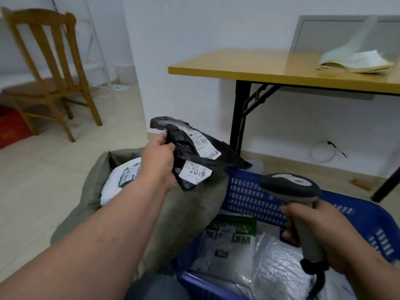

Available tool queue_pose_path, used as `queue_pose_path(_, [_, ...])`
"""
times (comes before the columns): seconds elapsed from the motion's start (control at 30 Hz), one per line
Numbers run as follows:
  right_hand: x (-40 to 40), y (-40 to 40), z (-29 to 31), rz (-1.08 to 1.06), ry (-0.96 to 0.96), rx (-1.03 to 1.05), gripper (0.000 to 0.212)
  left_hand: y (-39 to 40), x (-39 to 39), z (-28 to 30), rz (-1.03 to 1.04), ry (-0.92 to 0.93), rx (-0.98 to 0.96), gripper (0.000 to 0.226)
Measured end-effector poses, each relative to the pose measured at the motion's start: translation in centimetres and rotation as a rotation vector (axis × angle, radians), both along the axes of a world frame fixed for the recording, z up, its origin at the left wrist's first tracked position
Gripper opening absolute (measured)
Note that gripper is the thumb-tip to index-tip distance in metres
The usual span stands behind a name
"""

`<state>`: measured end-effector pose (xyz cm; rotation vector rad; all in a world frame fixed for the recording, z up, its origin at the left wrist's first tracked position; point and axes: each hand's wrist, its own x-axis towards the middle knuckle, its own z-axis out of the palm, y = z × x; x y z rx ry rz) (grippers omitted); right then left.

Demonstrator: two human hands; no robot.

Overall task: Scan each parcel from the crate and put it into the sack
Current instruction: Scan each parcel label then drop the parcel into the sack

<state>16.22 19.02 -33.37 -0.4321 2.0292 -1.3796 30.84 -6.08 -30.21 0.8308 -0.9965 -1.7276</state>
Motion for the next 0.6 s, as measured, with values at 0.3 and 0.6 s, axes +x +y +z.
queue_pose_path(0.3, [3.5,-7.4,-0.2,0.062,-0.060,0.013,0.015,-8.6,2.9,-1.2,0.063,-0.282,0.219,0.076])
queue_pose_path(0.6, [6.1,-18.5,-0.2,0.151,-0.230,-0.076,0.024,-13.9,5.8,-0.1,-0.397,-1.452,-0.471,0.027])
